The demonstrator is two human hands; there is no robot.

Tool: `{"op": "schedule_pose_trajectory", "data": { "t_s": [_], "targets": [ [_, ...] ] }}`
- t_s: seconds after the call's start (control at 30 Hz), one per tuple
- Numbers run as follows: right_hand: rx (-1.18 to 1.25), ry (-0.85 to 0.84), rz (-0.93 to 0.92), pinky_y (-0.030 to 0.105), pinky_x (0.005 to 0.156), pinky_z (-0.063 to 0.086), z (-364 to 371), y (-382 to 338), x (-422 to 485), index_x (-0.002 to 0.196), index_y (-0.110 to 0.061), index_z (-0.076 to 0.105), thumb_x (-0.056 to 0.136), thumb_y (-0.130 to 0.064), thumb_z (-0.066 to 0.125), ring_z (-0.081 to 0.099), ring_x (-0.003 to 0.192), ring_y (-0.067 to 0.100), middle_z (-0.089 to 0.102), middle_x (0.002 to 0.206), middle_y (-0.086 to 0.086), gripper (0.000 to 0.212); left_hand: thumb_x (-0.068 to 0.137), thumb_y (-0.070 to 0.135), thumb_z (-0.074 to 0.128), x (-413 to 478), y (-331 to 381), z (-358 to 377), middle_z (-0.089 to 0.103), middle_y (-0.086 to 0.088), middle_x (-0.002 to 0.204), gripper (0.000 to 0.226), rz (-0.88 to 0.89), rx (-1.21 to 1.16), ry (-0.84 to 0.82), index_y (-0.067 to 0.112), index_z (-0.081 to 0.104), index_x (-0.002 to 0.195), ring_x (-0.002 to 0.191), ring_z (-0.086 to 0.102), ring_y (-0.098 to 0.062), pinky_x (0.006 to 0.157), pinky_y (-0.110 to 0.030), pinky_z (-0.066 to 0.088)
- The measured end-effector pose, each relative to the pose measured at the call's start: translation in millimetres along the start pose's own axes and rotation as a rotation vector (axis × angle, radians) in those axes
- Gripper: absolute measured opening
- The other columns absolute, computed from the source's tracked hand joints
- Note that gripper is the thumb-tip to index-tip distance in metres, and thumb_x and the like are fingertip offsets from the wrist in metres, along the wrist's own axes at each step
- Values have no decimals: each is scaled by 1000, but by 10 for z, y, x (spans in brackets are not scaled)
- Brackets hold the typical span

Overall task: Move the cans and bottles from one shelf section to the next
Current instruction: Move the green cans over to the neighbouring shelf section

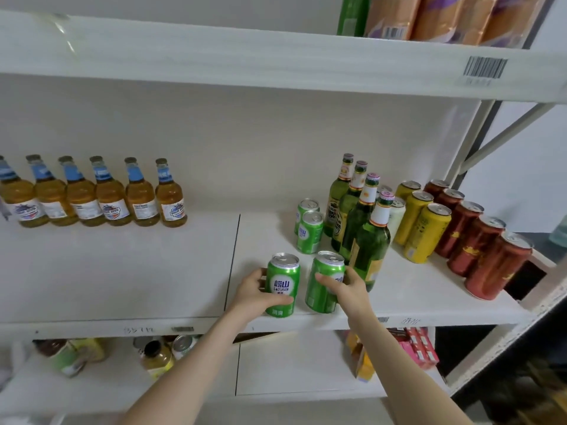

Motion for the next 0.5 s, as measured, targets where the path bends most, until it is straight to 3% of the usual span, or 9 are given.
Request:
{"op": "schedule_pose_trajectory", "data": {
  "t_s": [0.07,0.27,0.5],
  "targets": [
    [0,-16,-3,22,69,51,-4,4,100,103,-28,64,73,-22,87,69,93,12,73,101,-5,38,53,21,95,35,13,38,72,5,102,61,-2,-10,19,30,61,104,90,69,-10,58,-21,54],
    [-2,-26,-33,28,78,52,36,29,433,112,-21,64,72,-20,88,67,98,14,72,105,-4,47,55,16,94,262,-3,37,72,3,106,65,2,-27,77,26,61,109,96,69,-15,76,-32,57],
    [-9,-39,-83,25,80,49,147,39,820,120,-22,61,71,-17,87,64,101,11,69,109,-7,55,38,23,95,604,-87,27,75,1,101,76,20,-66,129,24,63,107,90,72,-15,80,-37,60]
  ]
}}
Point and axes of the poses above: each hand's wrist, its own x-axis towards the middle knuckle, its own z-axis out of the palm, y = z × x, the point moved 6 cm from there along x, towards the middle knuckle
